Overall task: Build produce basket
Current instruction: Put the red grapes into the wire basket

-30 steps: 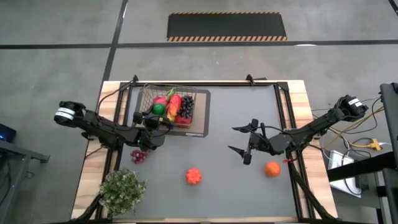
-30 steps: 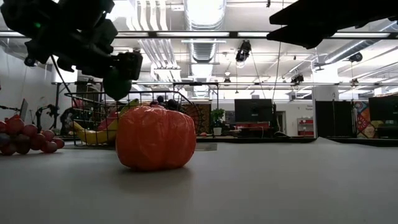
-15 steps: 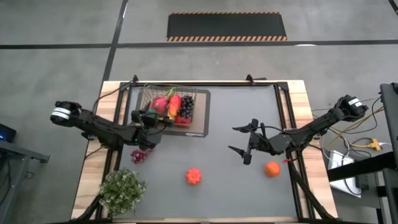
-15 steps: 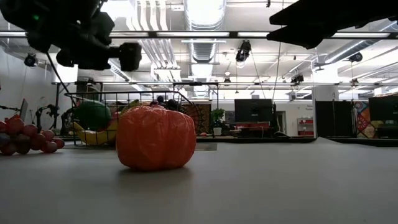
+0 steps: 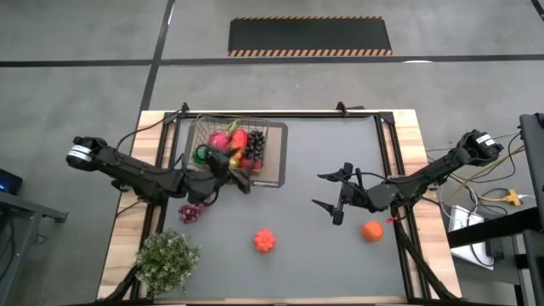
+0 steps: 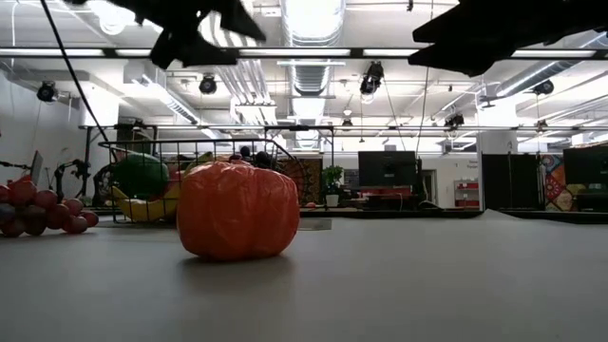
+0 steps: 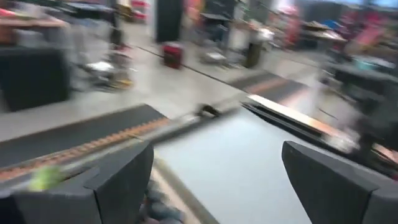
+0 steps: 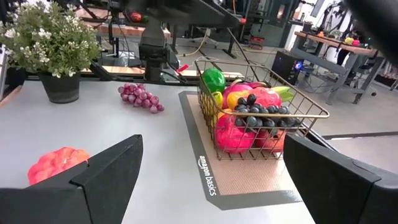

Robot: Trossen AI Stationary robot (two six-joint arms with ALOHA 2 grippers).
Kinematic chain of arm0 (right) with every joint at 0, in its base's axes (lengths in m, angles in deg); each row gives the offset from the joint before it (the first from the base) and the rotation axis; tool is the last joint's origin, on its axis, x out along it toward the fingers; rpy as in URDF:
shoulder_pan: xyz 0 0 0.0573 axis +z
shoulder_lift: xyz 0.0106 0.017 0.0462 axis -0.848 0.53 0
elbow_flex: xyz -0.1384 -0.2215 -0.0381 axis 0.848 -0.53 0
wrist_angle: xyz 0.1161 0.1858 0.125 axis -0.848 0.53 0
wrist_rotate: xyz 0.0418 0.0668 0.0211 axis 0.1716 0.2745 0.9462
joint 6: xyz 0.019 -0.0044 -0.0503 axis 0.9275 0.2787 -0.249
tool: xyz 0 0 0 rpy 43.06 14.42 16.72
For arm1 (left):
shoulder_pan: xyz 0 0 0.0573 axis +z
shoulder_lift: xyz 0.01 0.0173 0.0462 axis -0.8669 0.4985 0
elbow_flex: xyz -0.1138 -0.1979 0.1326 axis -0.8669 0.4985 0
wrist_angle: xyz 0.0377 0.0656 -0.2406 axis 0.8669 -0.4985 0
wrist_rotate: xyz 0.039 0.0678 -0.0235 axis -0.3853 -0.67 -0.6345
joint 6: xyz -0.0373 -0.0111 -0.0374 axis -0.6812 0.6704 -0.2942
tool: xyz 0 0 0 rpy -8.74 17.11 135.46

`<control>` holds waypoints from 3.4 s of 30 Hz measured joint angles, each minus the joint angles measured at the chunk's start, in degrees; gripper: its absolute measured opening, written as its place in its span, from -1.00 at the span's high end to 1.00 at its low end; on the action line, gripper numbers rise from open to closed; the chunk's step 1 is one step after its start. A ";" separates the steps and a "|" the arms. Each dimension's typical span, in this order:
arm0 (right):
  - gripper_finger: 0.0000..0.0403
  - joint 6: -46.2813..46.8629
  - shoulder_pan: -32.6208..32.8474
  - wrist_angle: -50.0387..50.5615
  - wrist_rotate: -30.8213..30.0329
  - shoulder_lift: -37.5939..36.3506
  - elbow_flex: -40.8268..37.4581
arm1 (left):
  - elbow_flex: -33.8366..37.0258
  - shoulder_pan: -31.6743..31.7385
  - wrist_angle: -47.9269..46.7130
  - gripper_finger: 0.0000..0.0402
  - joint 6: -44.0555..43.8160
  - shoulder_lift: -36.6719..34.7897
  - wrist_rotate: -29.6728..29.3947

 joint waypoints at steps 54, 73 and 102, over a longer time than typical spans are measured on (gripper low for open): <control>-0.84 2.23 0.00 2.78 0.00 0.00 -0.02 | -18.09 -9.85 -85.47 0.86 -58.21 28.18 46.83; -0.84 1.88 0.00 4.37 0.00 0.00 0.00 | -38.46 -5.10 -85.00 0.87 -22.31 15.28 6.95; -0.84 13.83 0.00 2.61 -0.03 0.00 2.05 | -23.22 28.06 -75.28 0.87 -15.66 18.46 1.93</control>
